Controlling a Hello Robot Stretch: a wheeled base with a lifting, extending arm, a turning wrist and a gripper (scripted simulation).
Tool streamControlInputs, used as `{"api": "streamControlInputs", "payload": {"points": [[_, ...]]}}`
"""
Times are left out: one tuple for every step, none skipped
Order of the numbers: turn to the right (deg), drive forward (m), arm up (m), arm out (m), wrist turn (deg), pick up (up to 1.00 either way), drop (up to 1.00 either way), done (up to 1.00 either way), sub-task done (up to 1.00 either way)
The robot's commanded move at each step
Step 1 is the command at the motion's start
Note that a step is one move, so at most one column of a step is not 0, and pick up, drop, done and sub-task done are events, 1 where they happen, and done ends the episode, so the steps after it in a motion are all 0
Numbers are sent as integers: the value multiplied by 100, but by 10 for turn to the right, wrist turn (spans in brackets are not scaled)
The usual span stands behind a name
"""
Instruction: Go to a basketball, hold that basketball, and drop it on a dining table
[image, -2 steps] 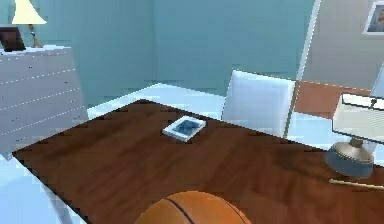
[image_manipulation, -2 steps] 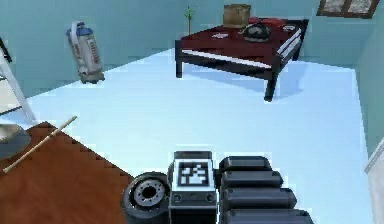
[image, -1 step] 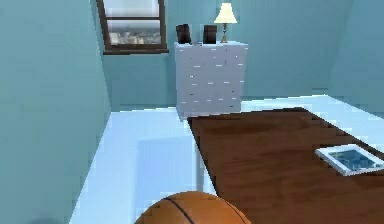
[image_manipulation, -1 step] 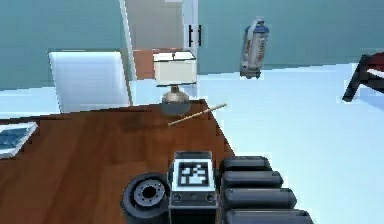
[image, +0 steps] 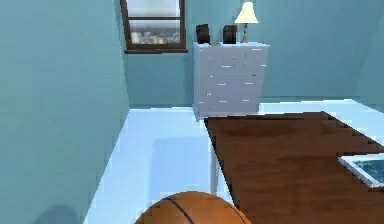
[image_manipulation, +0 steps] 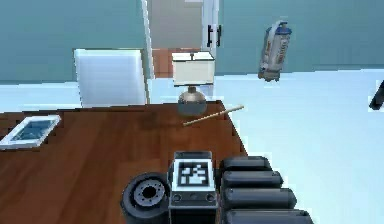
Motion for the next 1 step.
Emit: {"api": "streamControlInputs", "payload": {"points": [[450,0,0,0,0,0,0,0,0]]}}
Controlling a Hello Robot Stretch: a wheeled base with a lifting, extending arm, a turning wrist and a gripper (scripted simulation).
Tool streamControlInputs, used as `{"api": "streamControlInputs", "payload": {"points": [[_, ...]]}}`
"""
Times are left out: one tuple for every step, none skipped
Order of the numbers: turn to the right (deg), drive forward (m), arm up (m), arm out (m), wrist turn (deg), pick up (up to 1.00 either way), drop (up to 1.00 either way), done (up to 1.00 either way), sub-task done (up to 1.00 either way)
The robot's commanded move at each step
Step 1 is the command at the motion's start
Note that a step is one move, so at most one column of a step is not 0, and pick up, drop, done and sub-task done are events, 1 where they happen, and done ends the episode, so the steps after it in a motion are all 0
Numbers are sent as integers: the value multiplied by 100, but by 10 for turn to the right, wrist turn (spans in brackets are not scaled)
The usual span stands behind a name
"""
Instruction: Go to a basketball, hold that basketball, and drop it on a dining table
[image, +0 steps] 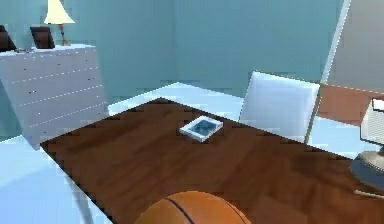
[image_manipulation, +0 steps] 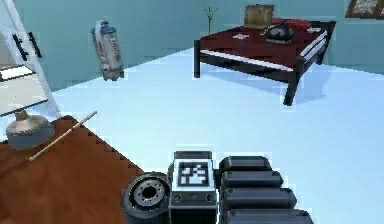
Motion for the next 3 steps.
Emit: {"api": "streamControlInputs", "payload": {"points": [[450,0,0,0,0,0,0,0,0],[450,0,0,0,0,0,0,0,0],[30,0,0,0,0,0,0,0,0]]}}
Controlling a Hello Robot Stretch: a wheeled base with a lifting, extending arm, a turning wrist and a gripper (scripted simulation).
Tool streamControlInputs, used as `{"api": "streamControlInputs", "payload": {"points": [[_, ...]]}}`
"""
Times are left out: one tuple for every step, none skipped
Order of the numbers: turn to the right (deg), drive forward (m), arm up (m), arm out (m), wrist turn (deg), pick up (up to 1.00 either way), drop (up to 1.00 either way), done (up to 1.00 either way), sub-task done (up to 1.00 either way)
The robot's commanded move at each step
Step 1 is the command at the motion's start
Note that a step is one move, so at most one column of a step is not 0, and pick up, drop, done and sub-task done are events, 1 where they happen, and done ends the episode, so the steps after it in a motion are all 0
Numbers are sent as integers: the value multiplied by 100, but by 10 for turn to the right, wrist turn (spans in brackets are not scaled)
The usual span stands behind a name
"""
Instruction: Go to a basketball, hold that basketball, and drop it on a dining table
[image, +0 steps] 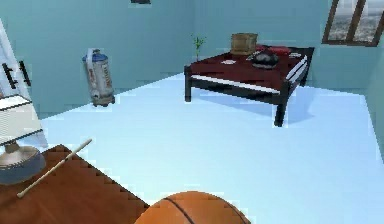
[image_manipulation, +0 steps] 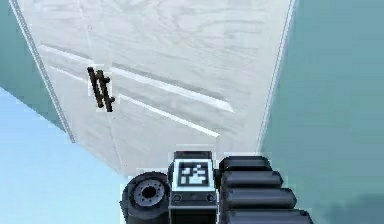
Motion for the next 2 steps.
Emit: {"api": "streamControlInputs", "payload": {"points": [[-450,0,0,0,0,0,0,0,0],[-450,0,0,0,0,0,0,0,0]]}}
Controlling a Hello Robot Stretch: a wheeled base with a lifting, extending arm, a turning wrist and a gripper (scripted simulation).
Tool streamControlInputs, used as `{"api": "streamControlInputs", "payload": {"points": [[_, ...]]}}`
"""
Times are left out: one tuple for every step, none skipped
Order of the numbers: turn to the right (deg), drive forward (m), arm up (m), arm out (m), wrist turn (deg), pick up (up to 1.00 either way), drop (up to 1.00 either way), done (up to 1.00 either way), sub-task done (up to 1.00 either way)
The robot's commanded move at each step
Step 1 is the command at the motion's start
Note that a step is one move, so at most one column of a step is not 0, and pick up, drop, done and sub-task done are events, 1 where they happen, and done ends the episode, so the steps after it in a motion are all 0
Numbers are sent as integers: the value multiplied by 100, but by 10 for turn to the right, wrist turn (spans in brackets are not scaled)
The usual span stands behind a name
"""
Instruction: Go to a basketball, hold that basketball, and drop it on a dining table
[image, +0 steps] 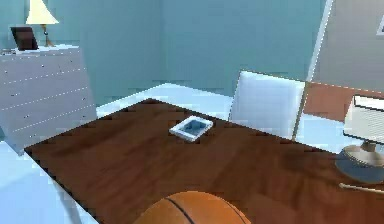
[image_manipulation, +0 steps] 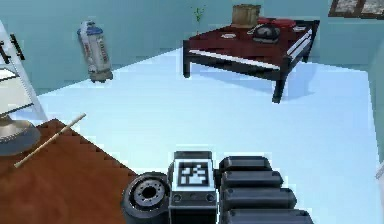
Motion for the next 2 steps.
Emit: {"api": "streamControlInputs", "payload": {"points": [[-450,0,0,0,0,0,0,0,0],[-120,0,0,0,0,0,0,0,0]]}}
